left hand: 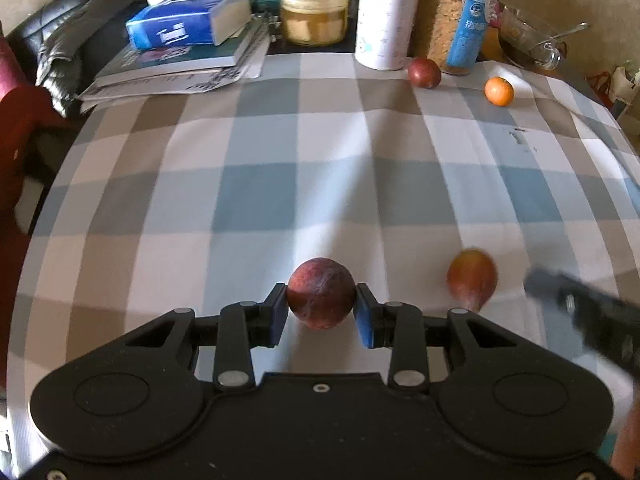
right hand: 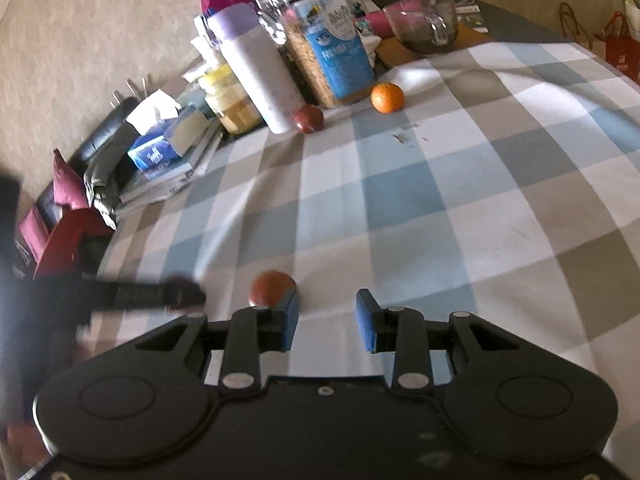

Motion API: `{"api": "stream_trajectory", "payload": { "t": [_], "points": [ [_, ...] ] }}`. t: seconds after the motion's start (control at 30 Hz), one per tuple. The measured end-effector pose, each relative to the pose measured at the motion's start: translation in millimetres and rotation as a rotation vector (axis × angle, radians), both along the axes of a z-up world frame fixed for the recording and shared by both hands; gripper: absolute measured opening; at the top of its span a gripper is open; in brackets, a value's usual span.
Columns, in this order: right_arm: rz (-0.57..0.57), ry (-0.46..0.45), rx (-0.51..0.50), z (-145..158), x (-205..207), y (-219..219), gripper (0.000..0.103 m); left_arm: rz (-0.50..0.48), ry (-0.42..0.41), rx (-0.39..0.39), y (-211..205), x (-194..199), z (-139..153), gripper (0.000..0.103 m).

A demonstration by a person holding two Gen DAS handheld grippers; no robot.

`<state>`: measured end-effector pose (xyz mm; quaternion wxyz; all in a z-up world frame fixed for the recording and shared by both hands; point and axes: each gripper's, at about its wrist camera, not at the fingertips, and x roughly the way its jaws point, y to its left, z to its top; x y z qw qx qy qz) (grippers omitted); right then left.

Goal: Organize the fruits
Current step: 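Close the left tool on the red plum while the right tool grasps a plum, then carry both plums in the tools over the gold tray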

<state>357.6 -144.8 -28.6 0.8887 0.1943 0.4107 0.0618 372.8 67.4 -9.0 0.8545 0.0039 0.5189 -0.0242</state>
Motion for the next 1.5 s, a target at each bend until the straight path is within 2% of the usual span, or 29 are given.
{"api": "stream_trajectory", "payload": {
  "t": [0.2,0.37,0.53,0.73,0.9,1.23,1.5],
  "points": [
    [-0.013,-0.041,0.019,0.2,6.9,16.5,0.035,0.016,-0.009,-0.021,10.5,-25.7,-0.1,0.045],
    [-0.012,-0.022,-0.002,-7.4,21.3,30.5,0.035,0.034,-0.044,0.033,8.5,-42.5,-1.3,0.045],
    [0.003,-0.034,-0.022,-14.3,25.4,44.3,0.036,0.068,-0.025,0.018,8.0,-54.0,-10.6,0.045],
    [0.055,-0.009,-0.037,-22.3,30.8,63.2,0.038,0.087,-0.046,0.045,2.1,-66.5,-12.9,0.045],
    [0.093,-0.066,-0.189,-23.8,22.3,85.0,0.036,0.104,-0.041,0.018,6.0,-70.0,-10.7,0.045],
    [0.075,-0.046,-0.21,-21.9,22.0,81.3,0.035,0.142,-0.037,-0.023,10.6,-80.9,-2.3,0.045],
    [-0.033,0.022,-0.161,-13.9,10.1,47.5,0.035,0.119,-0.056,-0.034,-1.2,-101.4,12.5,0.045]
  ]
}}
